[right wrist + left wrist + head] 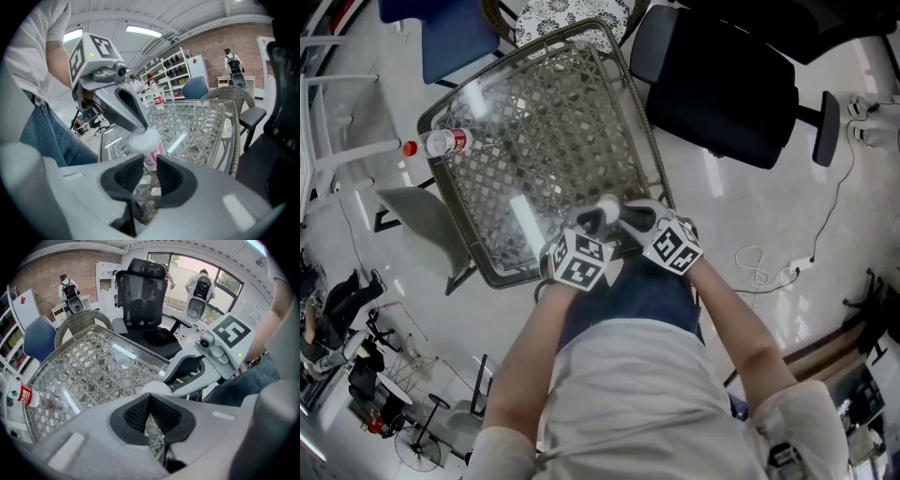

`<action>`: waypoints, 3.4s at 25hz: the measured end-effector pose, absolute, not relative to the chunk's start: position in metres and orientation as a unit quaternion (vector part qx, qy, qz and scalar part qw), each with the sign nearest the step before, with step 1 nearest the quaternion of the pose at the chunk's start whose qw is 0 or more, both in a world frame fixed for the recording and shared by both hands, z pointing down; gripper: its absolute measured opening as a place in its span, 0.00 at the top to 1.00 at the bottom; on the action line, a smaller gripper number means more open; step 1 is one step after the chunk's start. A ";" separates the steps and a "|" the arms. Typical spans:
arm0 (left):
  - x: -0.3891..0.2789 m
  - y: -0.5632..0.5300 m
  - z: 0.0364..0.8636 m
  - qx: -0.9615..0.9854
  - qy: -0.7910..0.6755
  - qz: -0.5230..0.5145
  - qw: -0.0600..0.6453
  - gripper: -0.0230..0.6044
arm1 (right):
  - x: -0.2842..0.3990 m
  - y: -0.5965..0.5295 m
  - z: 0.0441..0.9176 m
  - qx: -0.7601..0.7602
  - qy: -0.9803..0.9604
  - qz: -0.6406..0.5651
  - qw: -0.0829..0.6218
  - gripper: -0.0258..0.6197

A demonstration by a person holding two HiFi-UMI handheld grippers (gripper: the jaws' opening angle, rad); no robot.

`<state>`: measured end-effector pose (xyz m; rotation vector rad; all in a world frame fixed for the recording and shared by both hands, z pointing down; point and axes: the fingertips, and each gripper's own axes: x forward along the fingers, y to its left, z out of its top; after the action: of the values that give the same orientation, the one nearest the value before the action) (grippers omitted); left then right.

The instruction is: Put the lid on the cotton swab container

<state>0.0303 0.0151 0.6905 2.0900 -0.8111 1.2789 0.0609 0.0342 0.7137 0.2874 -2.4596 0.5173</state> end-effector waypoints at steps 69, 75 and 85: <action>-0.203 -0.019 0.395 0.817 -0.524 0.125 0.206 0.95 | -0.088 -0.045 0.391 0.185 -0.963 0.117 0.156 0.96; -0.212 -0.029 0.343 0.832 -0.527 0.087 0.150 0.95 | -0.094 -0.051 0.337 0.199 -0.969 0.081 0.119 0.96; -0.219 -0.036 0.279 0.839 -0.536 0.034 0.089 0.95 | -0.085 -0.057 0.280 0.226 -0.970 0.045 0.080 0.96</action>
<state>-0.2190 -0.0358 0.2790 2.4967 -1.5940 0.1003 -0.0846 -0.0570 0.2798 0.6770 -2.9000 0.1351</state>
